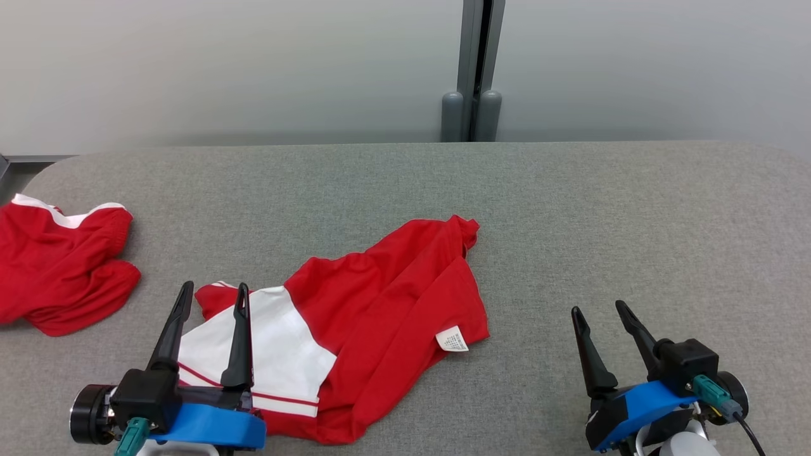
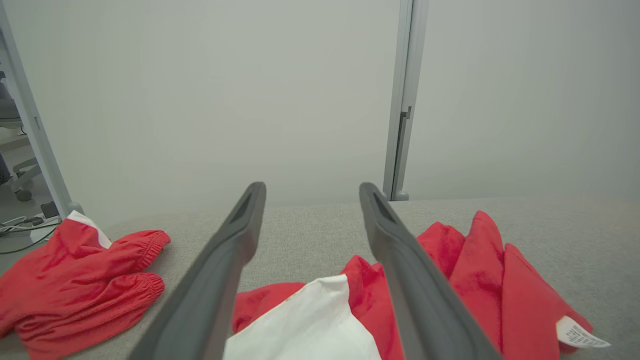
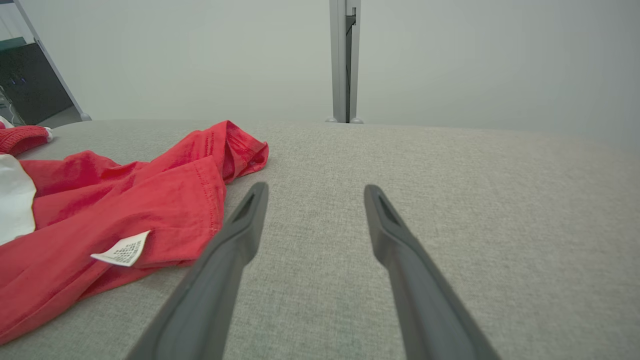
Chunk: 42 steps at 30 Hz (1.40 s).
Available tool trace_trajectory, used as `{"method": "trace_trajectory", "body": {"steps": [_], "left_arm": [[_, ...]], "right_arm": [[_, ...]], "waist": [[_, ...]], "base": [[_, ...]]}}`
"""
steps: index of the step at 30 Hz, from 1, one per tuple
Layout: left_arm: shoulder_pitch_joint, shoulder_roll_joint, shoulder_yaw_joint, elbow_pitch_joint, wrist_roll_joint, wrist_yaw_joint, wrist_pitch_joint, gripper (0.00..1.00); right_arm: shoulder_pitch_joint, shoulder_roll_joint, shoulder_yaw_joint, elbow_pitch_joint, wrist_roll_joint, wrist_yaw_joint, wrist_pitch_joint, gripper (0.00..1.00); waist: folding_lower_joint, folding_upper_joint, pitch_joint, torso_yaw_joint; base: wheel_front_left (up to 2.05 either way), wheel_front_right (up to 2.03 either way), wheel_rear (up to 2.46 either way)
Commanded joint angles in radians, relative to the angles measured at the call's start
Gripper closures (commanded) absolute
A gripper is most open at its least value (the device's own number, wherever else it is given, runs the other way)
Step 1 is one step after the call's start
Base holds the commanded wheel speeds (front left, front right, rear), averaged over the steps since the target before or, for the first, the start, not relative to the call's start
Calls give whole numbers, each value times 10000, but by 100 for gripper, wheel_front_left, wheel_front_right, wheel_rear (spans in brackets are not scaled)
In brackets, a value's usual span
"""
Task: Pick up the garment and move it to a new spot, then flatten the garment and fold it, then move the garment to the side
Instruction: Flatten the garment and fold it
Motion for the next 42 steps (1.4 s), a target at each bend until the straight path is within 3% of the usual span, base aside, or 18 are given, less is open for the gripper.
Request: {"method": "trace_trajectory", "body": {"steps": [1, 15, 31, 39, 40, 41, 42], "left_arm": [[44, -11, 10, 33, -47, -14, -28, 0], [-131, -25, -20, 11, -50, -16, -28, 0], [-675, -168, -187, -3, -263, -17, -28, 0], [-777, -211, -222, 45, -312, -18, -28, 0], [-765, -219, -217, 44, -310, -18, -26, 0], [-750, -226, -207, 38, -307, -18, -28, 0], [-729, -231, -197, 34, -303, -18, -28, 0]], "right_arm": [[173, -23, -16, 24, -4, 1, -38, 0], [-1118, -26, 592, 702, -280, 1, -38, 0], [-3348, -29, 2318, 4250, 410, 1, -39, 0], [-2968, -28, 2801, 5215, 1209, 1, -13, 0], [-2870, -28, 2870, 5218, 1313, 1, -8, 15], [-2793, -28, 2939, 5197, 1382, 1, 4, 75], [-2737, -28, 2967, 5112, 1467, 1, 21, 100]], "waist": [[0, 0, -3, 24], [0, 0, 95, 445], [0, 0, 1059, 1261], [0, 0, 1143, 1362], [0, 0, 1137, 1348], [0, 0, 1132, 1323], [0, 0, 1126, 1289]], "base": [[0, 0, 0], [0, 0, 0], [0, 0, 0], [0, 0, 0], [0, 0, 0], [0, 0, 0], [0, 0, 0]]}}
